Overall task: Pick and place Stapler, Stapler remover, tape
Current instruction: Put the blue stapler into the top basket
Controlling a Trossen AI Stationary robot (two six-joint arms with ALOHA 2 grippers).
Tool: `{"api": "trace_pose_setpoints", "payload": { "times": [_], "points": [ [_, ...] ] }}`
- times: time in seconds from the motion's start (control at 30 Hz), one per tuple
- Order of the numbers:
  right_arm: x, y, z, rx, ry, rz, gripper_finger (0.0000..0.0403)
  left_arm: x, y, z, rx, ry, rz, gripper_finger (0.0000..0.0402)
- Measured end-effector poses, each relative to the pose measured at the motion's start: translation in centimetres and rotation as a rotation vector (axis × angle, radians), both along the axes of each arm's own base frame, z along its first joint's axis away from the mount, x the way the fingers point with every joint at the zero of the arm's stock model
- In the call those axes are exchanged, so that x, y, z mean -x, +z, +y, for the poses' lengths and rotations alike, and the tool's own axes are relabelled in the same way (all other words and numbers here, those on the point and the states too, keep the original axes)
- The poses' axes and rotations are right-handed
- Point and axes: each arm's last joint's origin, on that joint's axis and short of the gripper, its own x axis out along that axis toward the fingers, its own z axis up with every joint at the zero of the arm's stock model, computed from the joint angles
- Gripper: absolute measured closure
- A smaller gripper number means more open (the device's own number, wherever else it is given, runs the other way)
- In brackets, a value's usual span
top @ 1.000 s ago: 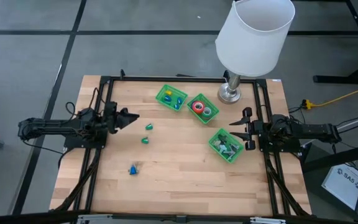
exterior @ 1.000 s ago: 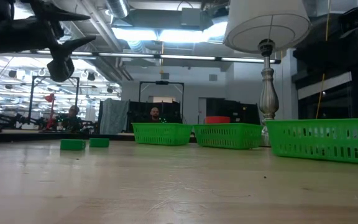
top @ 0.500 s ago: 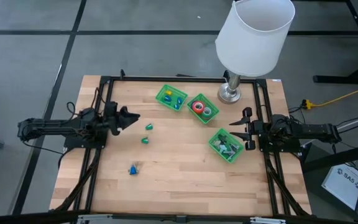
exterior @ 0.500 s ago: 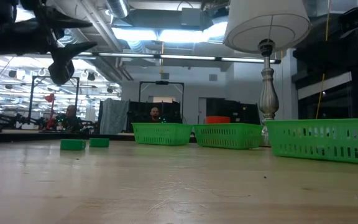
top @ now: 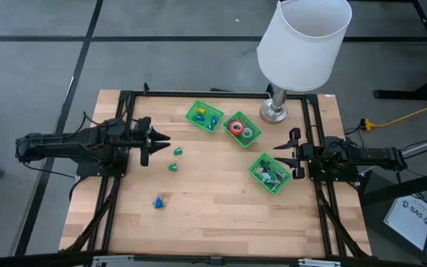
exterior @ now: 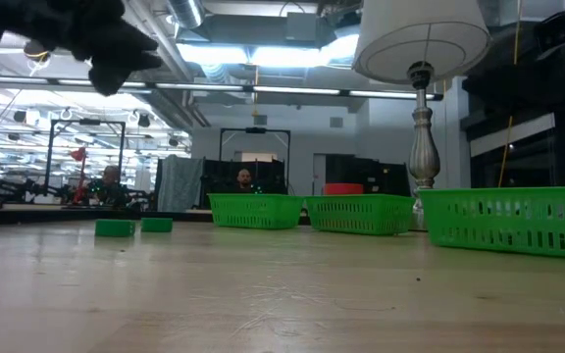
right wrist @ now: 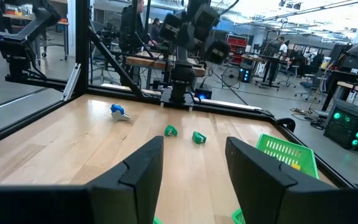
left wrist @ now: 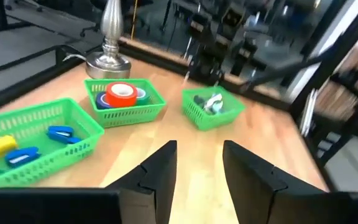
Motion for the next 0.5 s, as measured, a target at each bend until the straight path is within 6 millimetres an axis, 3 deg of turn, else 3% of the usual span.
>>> {"api": "trace_pose_setpoints", "payload": {
  "times": [0.2, 0.33, 0.5],
  "points": [
    [0.0, 0.0, 0.0, 0.0, 0.001, 0.0, 0.0224, -1.3, 3.0, -0.3, -0.094, -0.129, 0.191, 0.0281],
    [0.0, 0.0, 0.0, 0.0, 0.0, 0.0, 0.0224, -3.0, 4.3, -1.5, -0.121, -0.295, 0.35, 0.0279],
    [0.0, 0.0, 0.0, 0.0, 0.0, 0.0, 0.0224, -5.3, 6.1, -3.2, -0.071, -0.379, 0.505, 0.0279]
  ]
}}
